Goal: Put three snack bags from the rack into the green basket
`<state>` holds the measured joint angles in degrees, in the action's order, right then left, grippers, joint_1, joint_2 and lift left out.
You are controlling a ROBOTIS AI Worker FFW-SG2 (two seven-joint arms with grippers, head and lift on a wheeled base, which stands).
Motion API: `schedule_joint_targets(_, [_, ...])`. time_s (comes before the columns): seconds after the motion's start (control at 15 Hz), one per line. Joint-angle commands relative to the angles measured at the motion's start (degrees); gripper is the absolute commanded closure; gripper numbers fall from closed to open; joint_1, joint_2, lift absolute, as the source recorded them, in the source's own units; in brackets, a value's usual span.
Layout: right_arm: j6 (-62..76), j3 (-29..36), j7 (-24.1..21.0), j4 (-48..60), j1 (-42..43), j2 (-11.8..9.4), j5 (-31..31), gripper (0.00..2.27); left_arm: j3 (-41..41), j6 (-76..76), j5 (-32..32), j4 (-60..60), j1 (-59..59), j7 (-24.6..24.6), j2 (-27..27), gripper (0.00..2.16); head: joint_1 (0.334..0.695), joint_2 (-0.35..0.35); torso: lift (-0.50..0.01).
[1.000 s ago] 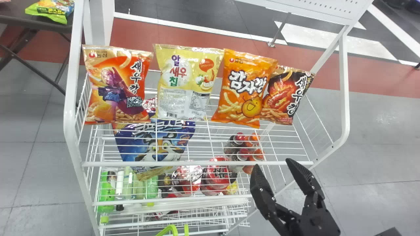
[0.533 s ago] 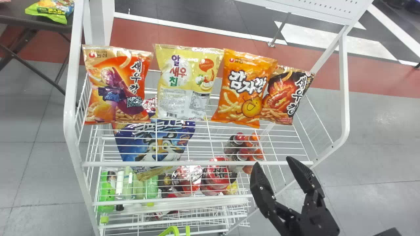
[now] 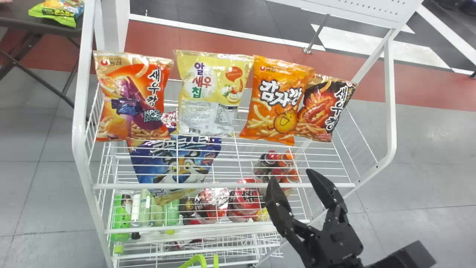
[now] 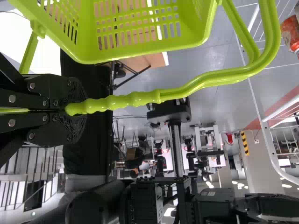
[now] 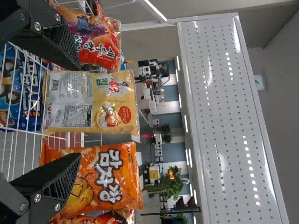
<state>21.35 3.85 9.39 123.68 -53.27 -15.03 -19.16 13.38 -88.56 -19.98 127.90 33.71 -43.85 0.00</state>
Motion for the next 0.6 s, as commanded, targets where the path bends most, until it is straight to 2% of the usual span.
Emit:
schedule_joint_targets(0.0, [-0.4,-0.2,0.0,0.1,0.3,0.2,0.3,0.18,0.2,-0.2,0.1,0.0,-0.1,0.0,-0.1,1.49,0.695,-0.350,0.000])
schedule_joint_targets(0.53, [-0.4,-0.4,0.0,0.2,0.3,0.1,0.3,0.18,0.3,-0.3,0.4,0.4,0.0,0.0,-0.1,1.49,0.695,-0.350,0.000])
